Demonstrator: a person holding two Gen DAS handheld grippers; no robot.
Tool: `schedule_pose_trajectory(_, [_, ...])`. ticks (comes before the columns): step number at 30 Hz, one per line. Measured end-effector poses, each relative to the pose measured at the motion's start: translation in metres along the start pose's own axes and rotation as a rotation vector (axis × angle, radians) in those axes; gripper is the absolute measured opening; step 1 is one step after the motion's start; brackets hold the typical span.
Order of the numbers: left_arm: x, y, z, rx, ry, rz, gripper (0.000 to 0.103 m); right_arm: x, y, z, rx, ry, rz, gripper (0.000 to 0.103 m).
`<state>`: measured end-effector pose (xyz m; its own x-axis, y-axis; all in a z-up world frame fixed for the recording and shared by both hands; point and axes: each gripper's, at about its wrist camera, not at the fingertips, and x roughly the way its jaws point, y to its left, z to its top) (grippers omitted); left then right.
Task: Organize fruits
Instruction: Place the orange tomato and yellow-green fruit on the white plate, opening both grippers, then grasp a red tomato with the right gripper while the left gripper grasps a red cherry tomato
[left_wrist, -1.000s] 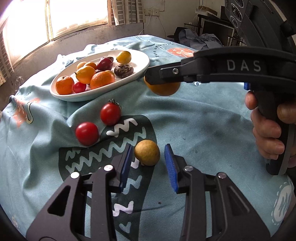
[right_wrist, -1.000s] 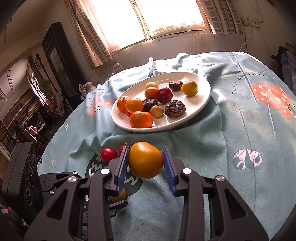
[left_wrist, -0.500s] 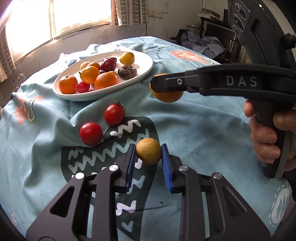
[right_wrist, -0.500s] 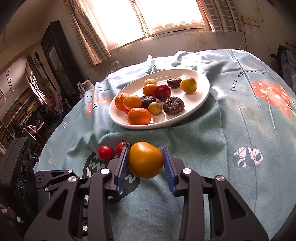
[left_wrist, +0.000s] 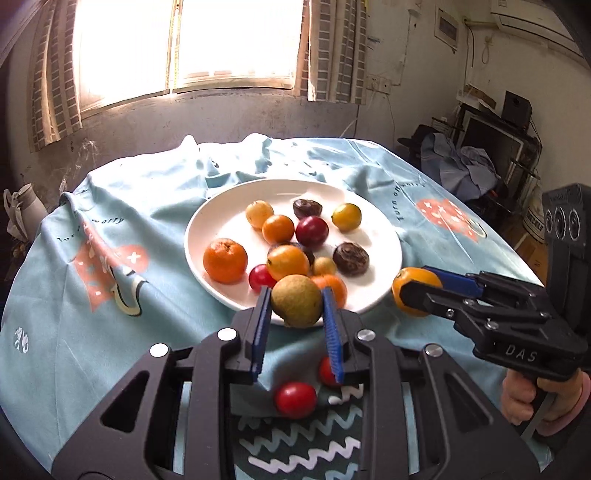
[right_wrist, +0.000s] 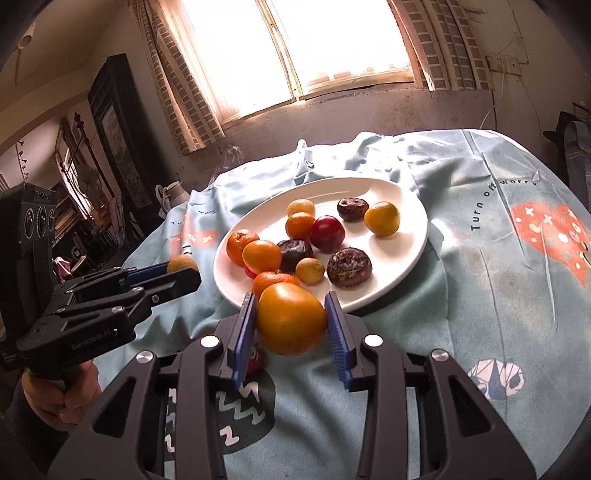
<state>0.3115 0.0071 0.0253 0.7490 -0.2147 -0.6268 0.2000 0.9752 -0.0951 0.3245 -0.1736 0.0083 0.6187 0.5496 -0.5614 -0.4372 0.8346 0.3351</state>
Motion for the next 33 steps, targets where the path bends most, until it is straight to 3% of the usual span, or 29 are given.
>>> schedule_pose_trajectory(6, [0.031,0.013,0.031,-0.017,-0.008,0.048,0.028,0.028,-0.021,0.025,0.040,-0.021,-0.033,0.038])
schedule_pose_trajectory(14, [0.071,0.027,0.047,-0.015,0.024,0.083,0.028,0.053,-0.022,0.037,-0.021,-0.003,-0.031,0.039])
schedule_pose_trajectory(15, [0.073,0.027,0.050,-0.018,0.024,0.103,0.032,0.055,-0.021,0.038,-0.027,0.001,-0.032,0.045])
schedule_pose_trajectory(17, [0.067,0.030,0.053,-0.045,0.007,0.152,0.090,0.049,-0.019,0.039,-0.025,-0.020,-0.039,0.059])
schedule_pose_trajectory(19, [0.047,0.031,0.053,-0.062,-0.070,0.167,0.092,0.035,-0.014,0.042,-0.023,-0.057,-0.015,0.060])
schedule_pose_trajectory(26, [-0.007,0.031,0.036,-0.050,-0.057,0.222,0.099,-0.010,0.007,0.044,-0.009,-0.133,0.036,0.060])
schedule_pose_trajectory(30, [-0.025,0.042,-0.002,-0.121,-0.035,0.223,0.101,-0.009,0.018,0.023,-0.023,-0.079,0.040,0.060])
schedule_pose_trajectory(33, [-0.021,0.051,-0.033,-0.169,0.031,0.229,0.101,0.002,0.025,0.003,-0.024,0.005,0.060,0.060])
